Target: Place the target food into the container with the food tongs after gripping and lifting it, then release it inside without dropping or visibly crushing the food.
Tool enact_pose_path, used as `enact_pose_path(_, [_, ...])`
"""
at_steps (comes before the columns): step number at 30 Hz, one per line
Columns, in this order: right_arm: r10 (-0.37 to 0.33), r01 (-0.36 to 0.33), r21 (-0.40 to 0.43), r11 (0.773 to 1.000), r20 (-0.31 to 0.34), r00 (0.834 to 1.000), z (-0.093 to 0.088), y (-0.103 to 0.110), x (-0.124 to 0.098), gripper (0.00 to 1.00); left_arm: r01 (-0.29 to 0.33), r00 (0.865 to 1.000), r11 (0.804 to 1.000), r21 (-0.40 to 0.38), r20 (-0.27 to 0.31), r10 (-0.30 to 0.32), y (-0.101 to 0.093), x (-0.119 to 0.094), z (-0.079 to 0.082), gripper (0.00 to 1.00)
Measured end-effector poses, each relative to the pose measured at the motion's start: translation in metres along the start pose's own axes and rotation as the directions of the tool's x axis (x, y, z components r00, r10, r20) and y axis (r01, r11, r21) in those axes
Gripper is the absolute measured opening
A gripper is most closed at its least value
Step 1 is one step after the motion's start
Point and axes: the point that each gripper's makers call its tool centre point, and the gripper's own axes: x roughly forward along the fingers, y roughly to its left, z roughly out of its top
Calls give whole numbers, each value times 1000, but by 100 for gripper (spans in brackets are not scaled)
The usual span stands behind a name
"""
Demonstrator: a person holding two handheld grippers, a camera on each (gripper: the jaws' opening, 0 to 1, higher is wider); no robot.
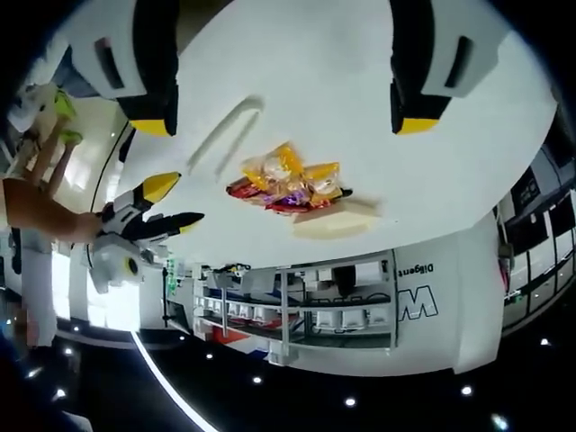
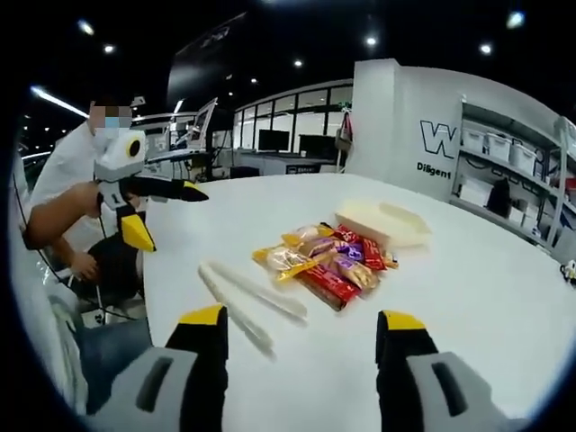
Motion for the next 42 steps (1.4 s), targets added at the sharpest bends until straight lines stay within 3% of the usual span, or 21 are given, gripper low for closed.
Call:
enact_pose_path(7, [29,-30,-33,999,-18,999,-11,9,2,55,5,1000,1000,7,-6,-5,-2,0,-2,97])
enact_pose_path(31, [72,-73,-58,996,-33,997,-20,16,7,34,-3,1000,1000,20,-12,4,-3,-3,-4,96])
enact_pose_path(42, [101,-103,-115,988,-23,995,-21,20,9,17,-7,1000,1000,21,-13,7,-5,-7,-5,96])
